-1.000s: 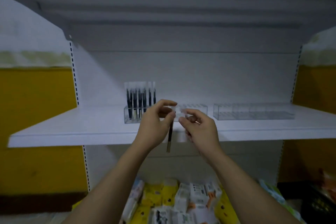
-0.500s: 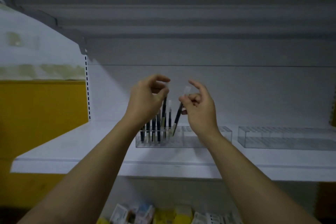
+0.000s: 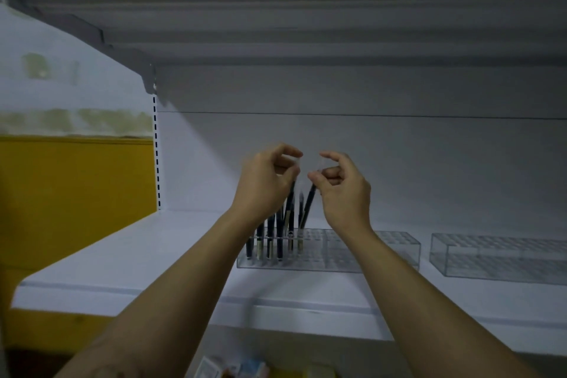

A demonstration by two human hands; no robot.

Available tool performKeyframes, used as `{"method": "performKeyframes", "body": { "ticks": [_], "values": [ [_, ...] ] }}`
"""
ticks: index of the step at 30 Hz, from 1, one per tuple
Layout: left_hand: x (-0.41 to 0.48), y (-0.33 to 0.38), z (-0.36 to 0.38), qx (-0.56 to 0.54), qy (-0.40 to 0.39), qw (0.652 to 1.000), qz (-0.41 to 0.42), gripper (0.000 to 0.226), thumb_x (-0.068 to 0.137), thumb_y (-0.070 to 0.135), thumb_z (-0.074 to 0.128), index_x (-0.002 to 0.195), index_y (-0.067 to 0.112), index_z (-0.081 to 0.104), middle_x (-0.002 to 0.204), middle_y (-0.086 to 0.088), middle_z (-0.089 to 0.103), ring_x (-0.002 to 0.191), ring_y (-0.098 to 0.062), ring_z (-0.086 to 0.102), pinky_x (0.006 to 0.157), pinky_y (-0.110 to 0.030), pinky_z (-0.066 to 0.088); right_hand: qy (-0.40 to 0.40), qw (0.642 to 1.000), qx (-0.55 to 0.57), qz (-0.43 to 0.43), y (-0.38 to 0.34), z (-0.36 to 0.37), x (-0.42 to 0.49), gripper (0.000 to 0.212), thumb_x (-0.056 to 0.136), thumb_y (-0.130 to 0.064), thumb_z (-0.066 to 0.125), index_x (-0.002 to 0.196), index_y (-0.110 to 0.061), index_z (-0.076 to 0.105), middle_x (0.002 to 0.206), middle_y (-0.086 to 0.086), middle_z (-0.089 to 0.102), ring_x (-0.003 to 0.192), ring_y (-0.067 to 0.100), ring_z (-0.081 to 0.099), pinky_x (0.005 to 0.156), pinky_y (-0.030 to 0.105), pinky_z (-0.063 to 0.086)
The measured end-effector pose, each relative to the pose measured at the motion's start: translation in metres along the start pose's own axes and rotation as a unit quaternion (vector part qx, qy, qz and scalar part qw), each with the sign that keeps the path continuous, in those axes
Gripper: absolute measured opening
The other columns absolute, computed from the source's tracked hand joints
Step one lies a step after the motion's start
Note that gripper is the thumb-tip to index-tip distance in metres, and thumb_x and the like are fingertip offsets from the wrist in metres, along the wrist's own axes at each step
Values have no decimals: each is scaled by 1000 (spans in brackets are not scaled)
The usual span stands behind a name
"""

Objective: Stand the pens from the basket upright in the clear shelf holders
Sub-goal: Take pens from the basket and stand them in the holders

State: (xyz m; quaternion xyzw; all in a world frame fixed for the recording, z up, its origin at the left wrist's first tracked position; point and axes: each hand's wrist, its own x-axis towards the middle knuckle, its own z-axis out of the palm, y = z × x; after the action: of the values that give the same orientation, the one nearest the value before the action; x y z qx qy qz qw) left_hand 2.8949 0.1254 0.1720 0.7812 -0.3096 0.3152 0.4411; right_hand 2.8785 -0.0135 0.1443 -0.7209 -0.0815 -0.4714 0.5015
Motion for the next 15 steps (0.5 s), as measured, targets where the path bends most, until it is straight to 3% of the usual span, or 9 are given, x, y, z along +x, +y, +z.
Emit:
{"method": "performKeyframes", "body": {
  "ticks": [5,9,11,15],
  "values": [
    [4,-1,0,23,10,1000,13,18,92,22,64,109,26,64,92,12,67,81,3,61,68,-5,43,-47,999,-18,12,12,4,-2,30,85,-20,73,112,-29,63,76,-5,65,70,1,62,68,15,51],
    [1,-3,-2,17,18,1000,6,17,91,23,64,108,27,65,88,16,65,78,8,60,62,-2,41,-169,974,-148,-11,19,-1,-6,39,89,-29,67,126,-35,57,85,-5,67,79,10,63,77,29,54],
    [0,-6,-1,26,2,1000,-1,17,91,23,64,107,27,65,90,15,66,78,5,62,65,-8,46,-234,951,-202,-10,22,-5,-11,50,96,-27,57,140,-44,39,88,-3,67,78,14,63,79,33,56],
    [0,-14,4,62,-44,996,-37,12,91,24,64,103,27,64,93,10,69,81,-8,66,79,-36,58,-283,929,-238,1,21,-13,-15,66,99,-19,47,143,-56,16,83,5,67,73,21,64,76,40,57]
  ]
}}
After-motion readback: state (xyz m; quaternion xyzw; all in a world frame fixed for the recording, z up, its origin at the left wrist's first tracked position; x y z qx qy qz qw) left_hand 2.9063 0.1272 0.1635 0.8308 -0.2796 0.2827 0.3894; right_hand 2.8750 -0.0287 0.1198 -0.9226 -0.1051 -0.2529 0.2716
